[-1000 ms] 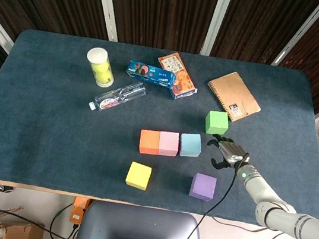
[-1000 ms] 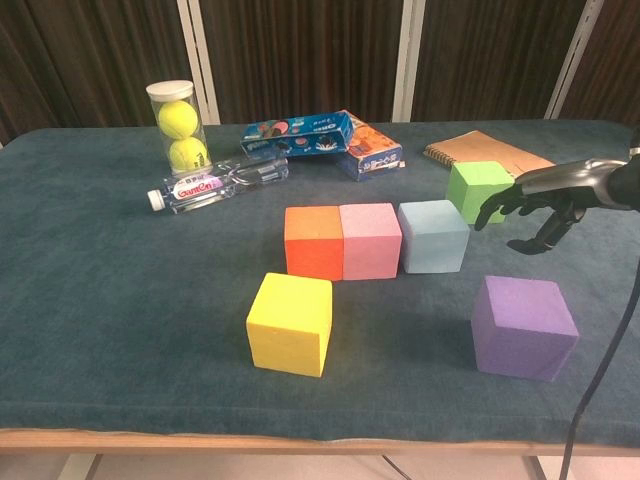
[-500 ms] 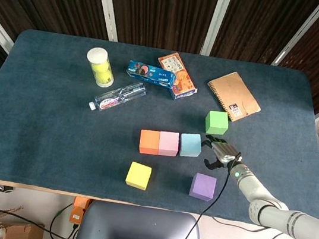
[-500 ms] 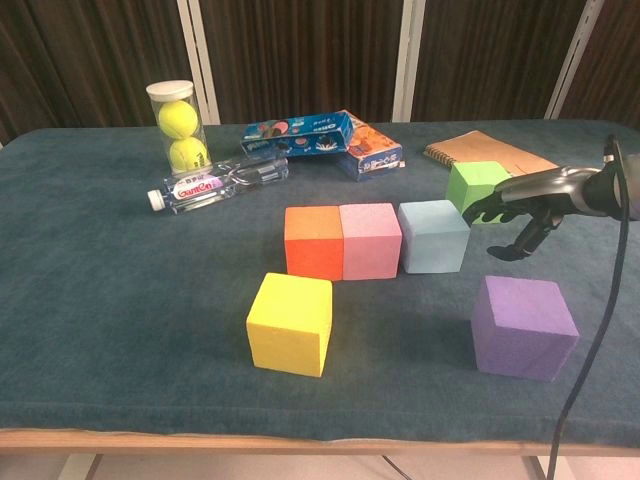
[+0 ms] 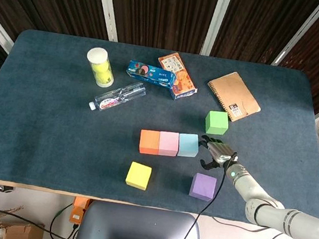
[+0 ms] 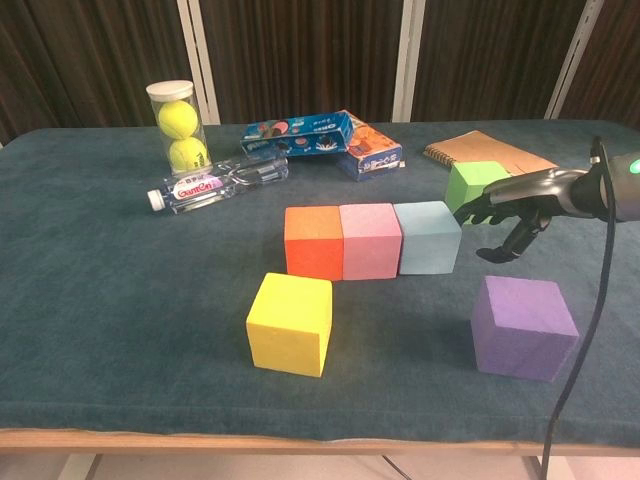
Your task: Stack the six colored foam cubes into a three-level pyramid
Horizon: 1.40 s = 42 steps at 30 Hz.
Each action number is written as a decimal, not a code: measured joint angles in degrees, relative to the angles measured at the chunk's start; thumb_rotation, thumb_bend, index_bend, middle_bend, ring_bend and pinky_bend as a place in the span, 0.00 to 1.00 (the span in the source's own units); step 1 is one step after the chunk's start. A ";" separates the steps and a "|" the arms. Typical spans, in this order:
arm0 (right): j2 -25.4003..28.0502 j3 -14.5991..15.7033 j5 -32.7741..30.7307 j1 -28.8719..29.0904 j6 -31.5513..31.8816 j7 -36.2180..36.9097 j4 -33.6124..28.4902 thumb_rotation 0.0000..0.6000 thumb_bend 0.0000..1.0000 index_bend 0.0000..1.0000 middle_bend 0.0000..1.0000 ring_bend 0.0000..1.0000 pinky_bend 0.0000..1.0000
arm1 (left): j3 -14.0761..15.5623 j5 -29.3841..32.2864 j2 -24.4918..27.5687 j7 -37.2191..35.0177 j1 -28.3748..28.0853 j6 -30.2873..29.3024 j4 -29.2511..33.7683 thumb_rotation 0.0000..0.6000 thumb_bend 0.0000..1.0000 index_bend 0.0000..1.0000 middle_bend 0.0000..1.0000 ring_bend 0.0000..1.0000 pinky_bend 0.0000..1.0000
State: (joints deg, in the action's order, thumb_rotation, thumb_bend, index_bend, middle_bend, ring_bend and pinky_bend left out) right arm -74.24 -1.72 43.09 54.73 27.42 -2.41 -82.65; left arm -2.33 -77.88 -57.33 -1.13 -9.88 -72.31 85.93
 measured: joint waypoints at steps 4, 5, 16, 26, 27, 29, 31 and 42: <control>-0.29 0.15 -0.22 0.39 -0.05 -0.08 0.10 0.96 0.46 0.22 0.00 0.00 0.00 | 0.01 -0.08 -0.01 -0.28 0.03 -0.03 -0.18 0.97 0.12 0.05 0.00 0.00 0.11; -0.36 0.17 -0.24 0.44 -0.03 -0.10 0.13 0.96 0.46 0.22 0.00 0.00 0.00 | 0.01 -0.08 -0.03 -0.33 0.04 -0.01 -0.24 0.98 0.12 0.05 0.00 0.00 0.11; -0.84 0.28 -0.55 0.97 0.25 -0.07 0.24 0.96 0.46 0.21 0.00 0.00 0.00 | 0.04 -0.10 -0.10 -0.70 0.07 0.07 -0.55 0.98 0.12 0.05 0.00 0.00 0.11; 1.51 0.99 -0.03 0.04 0.33 0.61 -0.68 0.96 0.46 0.19 0.00 0.00 0.00 | 0.06 -0.08 0.04 -0.46 0.09 0.10 -0.21 0.98 0.12 0.05 0.00 0.00 0.11; 1.81 1.14 0.10 -0.14 0.22 0.71 -0.71 0.97 0.46 0.18 0.00 0.00 0.00 | 0.05 -0.05 0.05 -0.41 0.07 0.13 -0.17 0.98 0.12 0.05 0.00 0.00 0.11; 2.30 1.33 0.47 -0.50 0.21 0.85 -0.85 0.98 0.46 0.18 0.00 0.00 0.00 | 0.03 0.03 0.11 -0.33 0.07 0.15 -0.04 0.98 0.12 0.05 0.00 0.00 0.11; 2.97 1.48 1.29 -1.09 0.81 0.92 -1.27 0.99 0.45 0.17 0.00 0.00 0.00 | 0.00 0.05 0.19 -0.33 0.11 0.05 0.10 0.98 0.12 0.05 0.00 0.00 0.11; 10.29 0.62 10.06 -7.97 11.31 2.63 -7.33 1.00 0.31 0.15 0.00 0.00 0.00 | -0.11 -0.40 0.37 0.02 -0.02 -0.30 0.89 0.98 0.12 0.05 0.00 0.00 0.11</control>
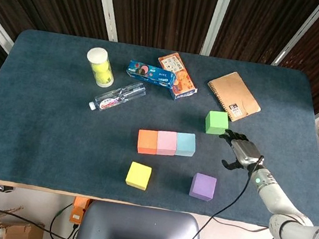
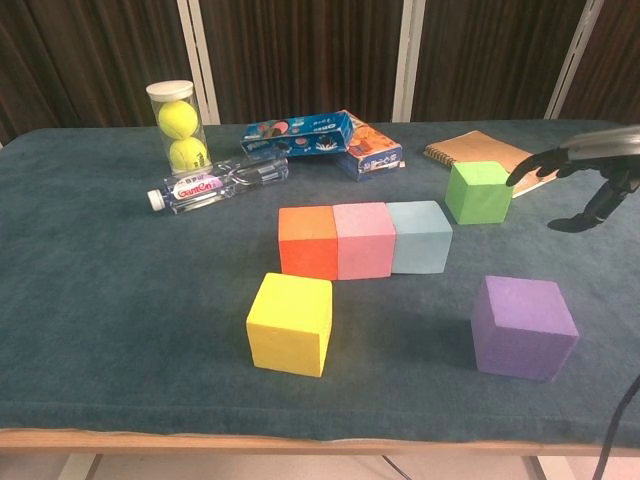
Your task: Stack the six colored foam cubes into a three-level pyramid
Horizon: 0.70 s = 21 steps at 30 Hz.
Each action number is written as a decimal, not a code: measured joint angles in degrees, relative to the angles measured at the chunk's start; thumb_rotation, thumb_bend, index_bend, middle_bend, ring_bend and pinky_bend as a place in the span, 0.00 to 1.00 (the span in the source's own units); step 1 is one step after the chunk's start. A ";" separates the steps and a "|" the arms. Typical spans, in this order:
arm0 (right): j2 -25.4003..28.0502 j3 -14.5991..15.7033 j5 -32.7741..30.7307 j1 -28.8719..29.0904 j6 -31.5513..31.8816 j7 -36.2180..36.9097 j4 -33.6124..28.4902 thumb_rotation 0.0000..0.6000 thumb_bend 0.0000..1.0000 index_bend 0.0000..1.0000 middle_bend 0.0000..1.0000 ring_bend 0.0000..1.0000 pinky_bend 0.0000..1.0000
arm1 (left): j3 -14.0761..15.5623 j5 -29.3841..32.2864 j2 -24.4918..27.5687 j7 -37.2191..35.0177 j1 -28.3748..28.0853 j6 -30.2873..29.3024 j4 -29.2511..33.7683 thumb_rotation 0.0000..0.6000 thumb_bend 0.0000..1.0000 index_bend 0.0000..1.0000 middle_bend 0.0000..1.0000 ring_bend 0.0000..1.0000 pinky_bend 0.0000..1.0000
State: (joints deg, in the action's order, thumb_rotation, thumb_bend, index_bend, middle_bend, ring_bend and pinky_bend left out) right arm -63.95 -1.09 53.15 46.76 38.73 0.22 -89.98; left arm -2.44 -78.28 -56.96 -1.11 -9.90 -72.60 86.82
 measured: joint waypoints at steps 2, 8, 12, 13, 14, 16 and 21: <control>1.11 -0.40 1.34 -0.91 0.57 1.01 -0.65 1.00 0.31 0.15 0.00 0.00 0.00 | 0.01 -0.02 -0.03 0.40 -0.01 -0.08 0.27 0.98 0.12 0.05 0.00 0.00 0.11; 3.08 -1.07 5.31 -3.57 2.37 2.52 -1.43 1.00 0.29 0.15 0.00 0.00 0.00 | 0.00 0.24 -0.12 1.66 -0.14 0.01 1.01 0.98 0.12 0.05 0.00 0.00 0.11; 3.35 -1.48 6.00 -4.29 3.06 2.17 -0.60 1.00 0.28 0.15 0.00 0.00 0.00 | -0.05 0.28 -0.13 2.38 -0.34 0.11 1.48 0.98 0.12 0.05 0.00 0.00 0.11; 3.23 -1.59 5.89 -4.30 3.18 1.79 -0.22 1.00 0.28 0.14 0.00 0.00 0.00 | -0.05 0.28 -0.13 2.55 -0.36 0.12 1.58 0.98 0.12 0.05 0.00 0.00 0.11; 3.05 -1.74 5.64 -4.26 3.26 1.41 0.26 1.00 0.28 0.13 0.00 0.00 0.00 | -0.05 0.32 -0.15 2.77 -0.41 0.17 1.67 0.98 0.12 0.05 0.00 0.00 0.11; 2.35 -2.18 4.33 -3.90 3.14 0.45 1.88 1.00 0.28 0.12 0.00 0.00 0.00 | -0.07 0.43 -0.21 2.92 -0.53 0.35 1.76 0.98 0.12 0.05 0.00 0.00 0.11; -1.09 -3.78 -3.43 -0.82 0.28 -2.49 8.46 1.00 0.28 0.11 0.00 0.00 0.00 | 0.07 0.68 -0.51 3.54 -0.89 1.14 1.77 0.98 0.12 0.05 0.00 0.00 0.11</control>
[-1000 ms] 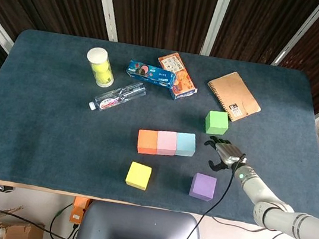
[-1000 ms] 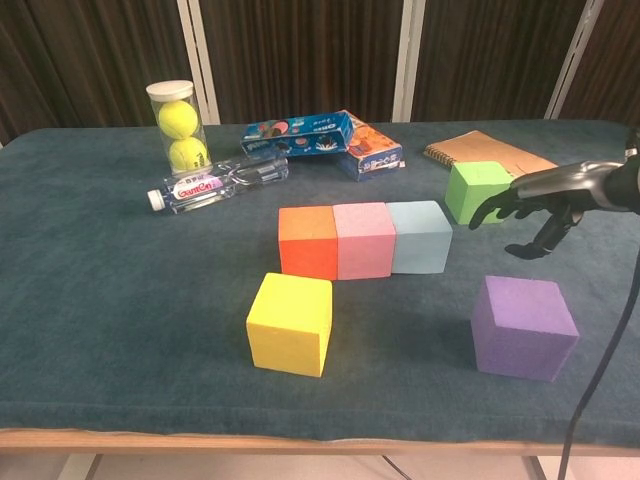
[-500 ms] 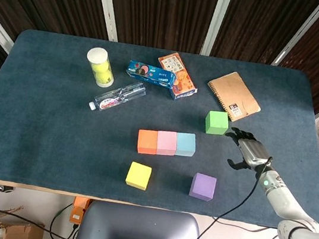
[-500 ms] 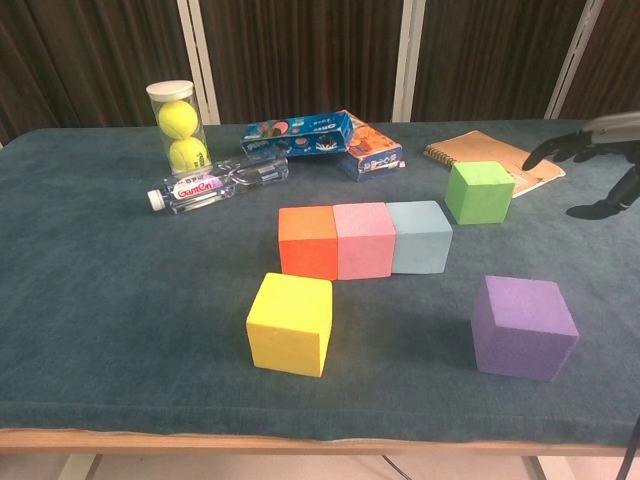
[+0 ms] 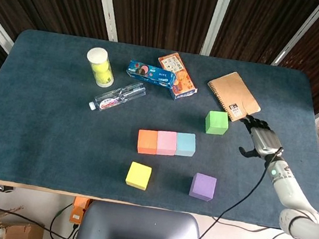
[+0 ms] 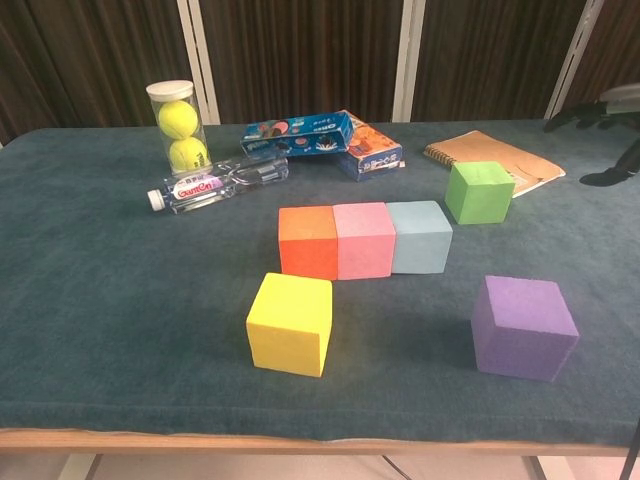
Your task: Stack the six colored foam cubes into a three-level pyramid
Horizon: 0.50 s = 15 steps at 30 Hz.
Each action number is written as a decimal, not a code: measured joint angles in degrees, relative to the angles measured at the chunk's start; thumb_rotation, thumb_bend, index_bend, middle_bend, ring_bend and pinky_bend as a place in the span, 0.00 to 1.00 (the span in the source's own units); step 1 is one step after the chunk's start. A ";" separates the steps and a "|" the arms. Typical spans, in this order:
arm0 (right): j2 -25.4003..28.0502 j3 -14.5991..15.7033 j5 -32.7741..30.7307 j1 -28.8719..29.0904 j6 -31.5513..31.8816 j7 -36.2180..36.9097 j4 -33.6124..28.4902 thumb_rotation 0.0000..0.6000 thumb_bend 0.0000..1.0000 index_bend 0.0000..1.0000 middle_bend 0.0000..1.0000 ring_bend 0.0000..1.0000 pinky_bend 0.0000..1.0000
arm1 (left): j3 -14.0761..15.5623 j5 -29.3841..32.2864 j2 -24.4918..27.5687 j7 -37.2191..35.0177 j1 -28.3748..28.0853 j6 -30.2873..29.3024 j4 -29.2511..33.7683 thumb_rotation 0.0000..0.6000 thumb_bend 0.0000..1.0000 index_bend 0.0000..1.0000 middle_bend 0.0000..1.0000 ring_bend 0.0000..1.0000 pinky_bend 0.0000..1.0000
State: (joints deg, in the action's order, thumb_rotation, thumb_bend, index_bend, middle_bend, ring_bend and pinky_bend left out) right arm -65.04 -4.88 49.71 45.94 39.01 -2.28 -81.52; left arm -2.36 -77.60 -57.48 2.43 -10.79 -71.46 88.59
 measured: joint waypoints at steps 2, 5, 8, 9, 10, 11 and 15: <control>-1.84 -0.45 -3.44 1.74 -1.17 -1.85 2.95 1.00 0.28 0.09 0.00 0.00 0.00 | -0.05 0.28 -0.05 0.43 -0.12 0.19 0.05 0.98 0.12 0.05 0.00 0.00 0.11; -4.84 -0.57 -8.52 4.63 -2.50 -6.16 7.21 1.00 0.27 0.08 0.00 0.00 0.00 | -0.27 0.76 0.01 0.79 -0.20 0.20 0.28 0.98 0.12 0.05 0.00 0.00 0.11; -7.87 0.00 -13.25 7.50 -3.29 -11.23 9.80 1.00 0.25 0.06 0.00 0.00 0.00 | -0.38 1.17 0.07 0.80 -0.30 0.48 0.22 0.98 0.12 0.05 0.00 0.00 0.11; -9.14 0.37 -15.08 8.57 -3.41 -13.27 10.89 1.00 0.25 0.06 0.00 0.00 0.00 | -0.39 1.29 0.08 0.74 -0.33 0.62 0.15 0.98 0.12 0.05 0.00 0.00 0.11; -10.13 0.68 -16.42 9.35 -3.45 -14.76 11.77 1.00 0.24 0.06 0.00 0.00 0.00 | -0.41 1.41 0.07 0.67 -0.38 0.78 0.05 0.98 0.12 0.05 0.00 0.00 0.11; -11.16 0.99 -17.75 10.10 -3.47 -16.18 12.71 1.00 0.24 0.06 0.00 0.00 0.00 | -0.43 1.56 0.05 0.56 -0.46 1.01 -0.14 0.98 0.12 0.05 0.00 0.00 0.11; -15.63 2.15 -23.69 12.86 -3.61 -21.02 17.16 1.00 0.24 0.06 0.00 0.00 0.00 | -0.50 1.80 -0.09 -0.05 -0.67 1.50 -0.73 0.98 0.12 0.05 0.00 0.00 0.11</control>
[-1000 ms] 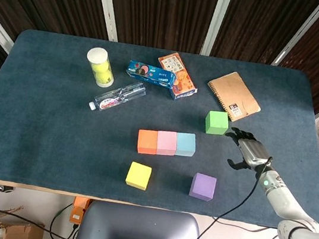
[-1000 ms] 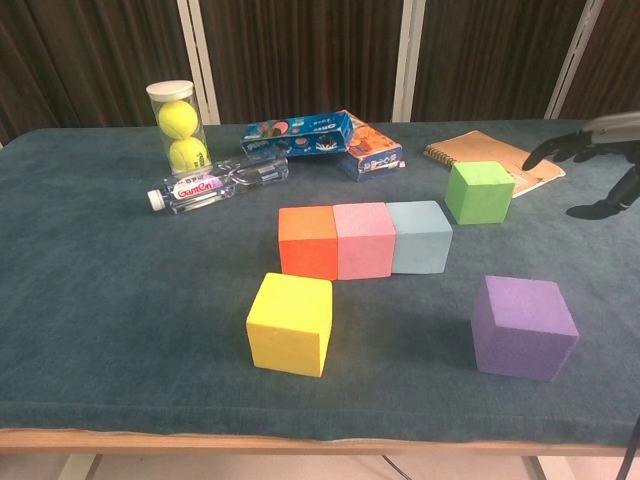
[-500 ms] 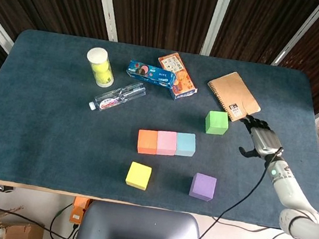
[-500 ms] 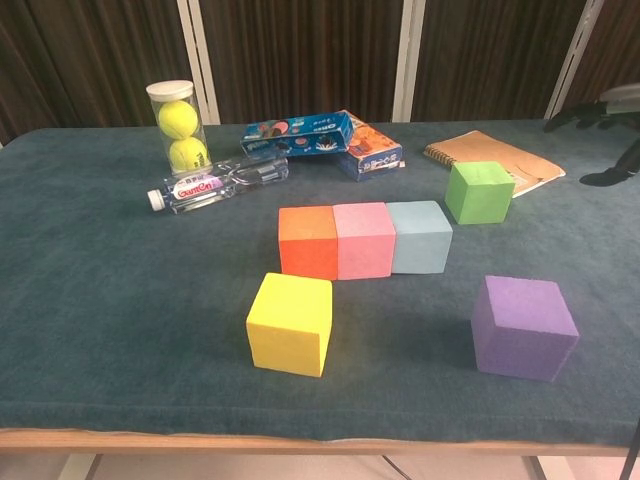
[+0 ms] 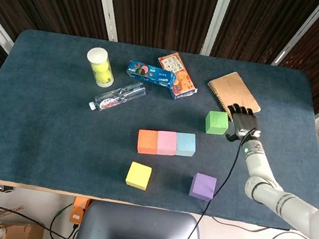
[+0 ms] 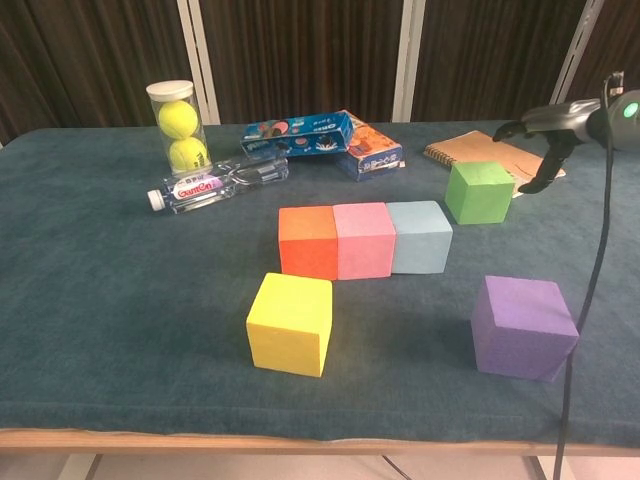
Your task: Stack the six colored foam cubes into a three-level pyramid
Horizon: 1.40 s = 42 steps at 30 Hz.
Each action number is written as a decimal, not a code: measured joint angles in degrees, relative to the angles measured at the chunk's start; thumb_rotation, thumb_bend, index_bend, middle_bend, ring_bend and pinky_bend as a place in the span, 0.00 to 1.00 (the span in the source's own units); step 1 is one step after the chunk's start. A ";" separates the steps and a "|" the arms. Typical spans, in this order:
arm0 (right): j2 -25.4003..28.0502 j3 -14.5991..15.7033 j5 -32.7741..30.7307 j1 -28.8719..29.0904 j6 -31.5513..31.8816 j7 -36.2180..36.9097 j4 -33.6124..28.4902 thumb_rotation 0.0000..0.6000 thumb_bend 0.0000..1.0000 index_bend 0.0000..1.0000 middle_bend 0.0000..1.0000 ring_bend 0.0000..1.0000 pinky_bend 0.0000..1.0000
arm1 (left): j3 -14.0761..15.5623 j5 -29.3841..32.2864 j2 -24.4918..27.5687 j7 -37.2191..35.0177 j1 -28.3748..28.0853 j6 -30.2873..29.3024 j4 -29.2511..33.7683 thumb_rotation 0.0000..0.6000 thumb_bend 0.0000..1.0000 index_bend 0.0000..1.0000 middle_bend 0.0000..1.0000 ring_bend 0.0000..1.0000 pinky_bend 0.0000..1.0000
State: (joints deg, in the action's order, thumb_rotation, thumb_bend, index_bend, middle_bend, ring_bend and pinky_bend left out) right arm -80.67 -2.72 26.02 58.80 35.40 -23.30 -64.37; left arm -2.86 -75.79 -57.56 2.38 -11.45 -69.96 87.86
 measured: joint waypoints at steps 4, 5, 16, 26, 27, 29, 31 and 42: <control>-3.93 0.50 -3.38 1.82 -0.03 -3.25 4.37 1.00 0.24 0.07 0.00 0.00 0.00 | -0.02 0.22 -0.05 -0.47 -0.03 0.22 -0.51 0.98 0.12 0.05 0.00 0.00 0.11; -4.71 0.52 -4.00 2.14 -0.14 -3.79 5.29 1.00 0.24 0.08 0.00 0.00 0.00 | -0.04 0.26 -0.03 -0.59 0.00 0.19 -0.57 0.98 0.12 0.05 0.00 0.00 0.11; -9.72 -0.15 -6.95 3.36 -3.60 -6.05 12.88 1.00 0.24 0.35 0.00 0.00 0.00 | 0.02 0.26 0.04 -2.02 0.11 0.33 -1.45 0.98 0.12 0.05 0.00 0.00 0.11; -9.68 -3.54 -2.87 1.20 -2.68 -1.40 13.56 1.00 0.24 0.52 0.00 0.00 0.00 | 0.32 -0.25 0.52 -2.81 0.32 0.22 -1.41 0.97 0.12 0.05 0.00 0.00 0.11; -8.98 -3.82 -2.38 1.01 -2.12 -1.19 12.44 1.00 0.24 0.53 0.00 0.00 0.00 | 0.32 -0.31 0.54 -2.92 0.38 0.09 -1.43 0.97 0.12 0.05 0.00 0.00 0.11; -7.61 -4.22 -1.67 0.72 -0.98 -1.00 10.05 1.00 0.25 0.53 0.00 0.00 0.00 | 0.34 -0.49 0.58 -3.36 0.51 -0.14 -1.57 0.97 0.12 0.05 0.00 0.00 0.11; -5.56 -4.69 -0.93 0.38 0.81 -0.97 6.22 1.00 0.26 0.53 0.00 0.00 0.00 | 0.38 -0.73 0.59 -3.88 0.63 -0.32 -1.81 0.97 0.12 0.05 0.00 0.00 0.11; 9.47 -8.21 -0.28 -0.36 13.01 -3.94 -24.54 1.00 0.25 0.53 0.00 0.00 0.00 | 1.20 -3.26 0.49 -7.10 2.13 -2.92 -3.64 0.97 0.12 0.05 0.00 0.00 0.11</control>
State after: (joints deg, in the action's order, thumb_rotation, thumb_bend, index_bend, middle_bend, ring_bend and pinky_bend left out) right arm -71.20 -10.93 25.75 58.43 48.41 -27.24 -88.90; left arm -1.66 -79.06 -57.07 -4.72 -9.32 -72.88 84.22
